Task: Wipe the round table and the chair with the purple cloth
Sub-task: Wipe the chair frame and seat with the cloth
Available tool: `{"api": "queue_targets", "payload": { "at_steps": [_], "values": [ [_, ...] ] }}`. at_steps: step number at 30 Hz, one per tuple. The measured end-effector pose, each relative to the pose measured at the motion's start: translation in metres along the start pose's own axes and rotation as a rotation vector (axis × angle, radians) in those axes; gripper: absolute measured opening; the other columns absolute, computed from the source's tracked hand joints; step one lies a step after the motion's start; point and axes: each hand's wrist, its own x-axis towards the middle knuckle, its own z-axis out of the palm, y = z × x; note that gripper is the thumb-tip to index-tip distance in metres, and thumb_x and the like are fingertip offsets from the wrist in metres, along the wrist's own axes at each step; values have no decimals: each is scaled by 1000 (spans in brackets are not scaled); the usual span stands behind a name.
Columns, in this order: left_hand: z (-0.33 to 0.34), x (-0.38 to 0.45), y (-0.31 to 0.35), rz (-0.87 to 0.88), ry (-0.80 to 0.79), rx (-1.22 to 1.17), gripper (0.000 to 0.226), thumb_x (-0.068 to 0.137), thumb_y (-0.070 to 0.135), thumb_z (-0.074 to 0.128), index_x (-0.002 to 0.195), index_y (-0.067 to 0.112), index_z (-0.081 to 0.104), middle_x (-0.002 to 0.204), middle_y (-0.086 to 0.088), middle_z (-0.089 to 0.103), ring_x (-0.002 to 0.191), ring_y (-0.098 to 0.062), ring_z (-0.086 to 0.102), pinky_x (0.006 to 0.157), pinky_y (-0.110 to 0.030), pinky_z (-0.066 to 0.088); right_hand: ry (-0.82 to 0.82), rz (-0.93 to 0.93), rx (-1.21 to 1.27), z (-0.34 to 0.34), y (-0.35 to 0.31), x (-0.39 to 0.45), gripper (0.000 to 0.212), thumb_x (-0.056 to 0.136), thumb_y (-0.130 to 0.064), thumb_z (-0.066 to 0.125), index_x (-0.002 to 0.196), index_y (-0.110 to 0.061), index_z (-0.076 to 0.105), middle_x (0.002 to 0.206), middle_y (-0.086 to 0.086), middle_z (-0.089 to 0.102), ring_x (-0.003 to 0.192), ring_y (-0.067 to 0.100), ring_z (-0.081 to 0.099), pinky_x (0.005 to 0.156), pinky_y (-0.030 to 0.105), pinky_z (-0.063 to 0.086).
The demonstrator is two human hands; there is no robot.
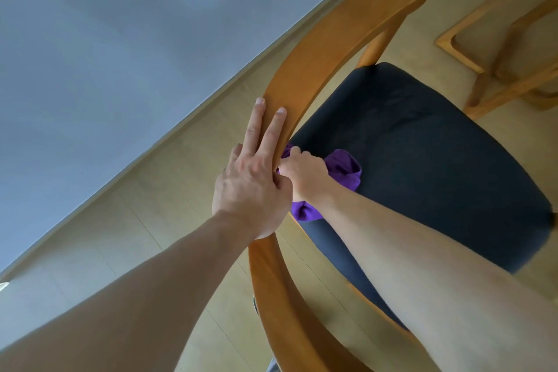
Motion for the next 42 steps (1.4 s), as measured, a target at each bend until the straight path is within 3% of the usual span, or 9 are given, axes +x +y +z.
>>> {"api": "queue_targets", "payload": {
  "at_steps": [8,14,17,20,27,30,34,39,42],
  "values": [
    [-1,1,0,-16,-15,29,87,99,29,53,155,51,-10,163,23,-25,140,-28,41,97,-38,51,-479,-92,-131,-37,31,-34,27,96,-18,51,120,-15,63,106,6,64,83,25,60,61,32,39],
    [-4,2,1,-29,-13,55,81,100,34,47,154,52,-11,163,23,-23,140,-27,42,95,-44,52,75,-151,-17,11,29,-34,46,93,-32,62,137,-21,53,121,13,52,100,33,58,70,36,39],
    [-3,1,4,-43,-17,96,84,96,32,48,154,52,-10,165,22,-20,134,-27,47,89,-43,53,152,-257,-216,61,36,-61,63,72,-25,78,133,-21,61,98,13,56,72,29,57,54,31,32],
    [-8,1,7,-67,-21,126,89,90,28,48,155,51,-8,165,23,-19,132,-29,49,86,-42,52,158,-418,-338,87,52,-92,53,64,-27,79,116,-27,70,88,8,56,65,28,55,53,33,31],
    [-12,-5,14,-82,-8,214,88,94,34,50,154,51,-12,166,19,-18,140,-33,43,80,-36,50,-606,-520,-259,45,104,-145,25,93,-21,49,115,-29,59,123,6,47,101,30,55,79,38,38],
    [-10,-6,16,-96,-15,241,87,94,37,50,154,51,-11,167,18,-16,133,-33,48,78,-37,49,-385,-492,-70,18,95,-112,29,94,-30,48,121,-38,54,133,7,45,109,35,58,87,42,47],
    [-6,-10,28,-152,-6,256,91,94,32,52,156,48,-12,168,15,-15,132,-31,47,77,-37,54,-15,-387,21,19,63,-58,55,96,-33,52,149,-28,39,133,15,43,109,34,55,81,39,43],
    [7,-61,52,-340,21,136,89,90,31,52,160,39,-2,167,22,-10,144,-25,29,93,-41,45,29,-422,-267,74,70,-98,56,89,-29,62,142,-26,45,121,12,47,100,35,57,76,39,44],
    [7,-109,53,-427,0,0,84,87,39,48,160,40,6,167,24,-2,148,-22,26,106,-44,40,-165,-517,-324,84,95,-145,57,92,-28,60,145,-30,43,126,10,47,106,33,56,85,41,46]
  ]
}}
